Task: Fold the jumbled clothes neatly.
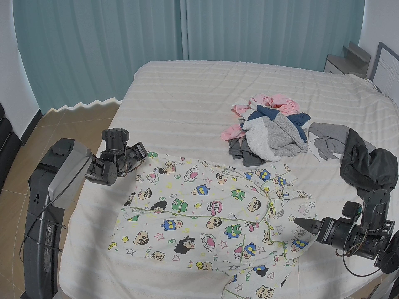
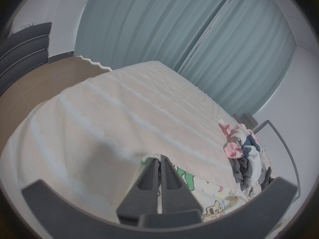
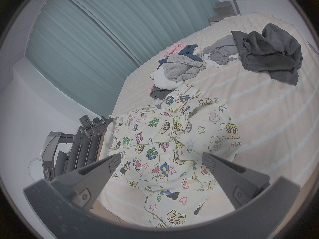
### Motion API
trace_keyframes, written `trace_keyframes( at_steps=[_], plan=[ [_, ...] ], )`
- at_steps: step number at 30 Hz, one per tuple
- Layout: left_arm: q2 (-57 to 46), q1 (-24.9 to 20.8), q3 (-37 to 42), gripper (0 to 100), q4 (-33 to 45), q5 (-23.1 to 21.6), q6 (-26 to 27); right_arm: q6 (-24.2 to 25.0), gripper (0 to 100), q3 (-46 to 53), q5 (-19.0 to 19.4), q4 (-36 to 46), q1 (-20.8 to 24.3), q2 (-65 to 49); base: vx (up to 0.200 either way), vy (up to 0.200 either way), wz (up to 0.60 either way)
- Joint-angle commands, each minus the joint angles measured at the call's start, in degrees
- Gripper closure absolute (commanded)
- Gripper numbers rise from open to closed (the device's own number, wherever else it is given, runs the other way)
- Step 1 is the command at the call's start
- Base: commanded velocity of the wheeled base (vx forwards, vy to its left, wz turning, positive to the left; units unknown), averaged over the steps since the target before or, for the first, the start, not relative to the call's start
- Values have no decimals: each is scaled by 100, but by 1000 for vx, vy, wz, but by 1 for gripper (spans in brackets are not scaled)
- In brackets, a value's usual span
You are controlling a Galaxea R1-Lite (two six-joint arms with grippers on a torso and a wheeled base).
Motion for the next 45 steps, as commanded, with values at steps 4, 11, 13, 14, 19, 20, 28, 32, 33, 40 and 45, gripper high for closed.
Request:
trace_keyframes(
  at_steps=[4,11,13,14,19,20,28,32,33,40,45],
  plan=[
    [1,175,-377,100,177,3,-10,-6,0,97,2,-2,6,-3,0,0,0],
    [309,166,-1203,100,555,249,-19,3,0,123,2,-2,-3,14,0,0,0],
    [362,158,-1326,100,634,276,-10,3,0,132,2,-2,-3,14,0,0,0],
    [406,140,-1476,100,766,276,-10,-6,0,158,2,-2,-3,14,0,0,0],
    [502,105,-1843,100,1152,276,16,-6,0,167,2,-2,-3,14,0,0,0],
    [511,96,-1843,100,1240,276,16,-6,0,167,2,-2,-3,23,0,0,0],
    [660,61,-1843,100,1346,451,605,-6,0,167,2,-2,-3,41,0,0,0],
    [713,61,-1843,100,1346,653,649,-6,0,185,-6,-2,-3,14,0,0,0],
    [713,70,-1843,100,1346,662,649,-15,0,220,-6,-2,-3,14,0,0,0],
    [555,114,-1843,0,1363,689,553,-6,0,334,-6,-11,-12,6,0,0,0],
    [72,140,-1843,0,1680,671,-159,55,0,325,-6,-152,-38,-47,0,0,0]
  ],
)
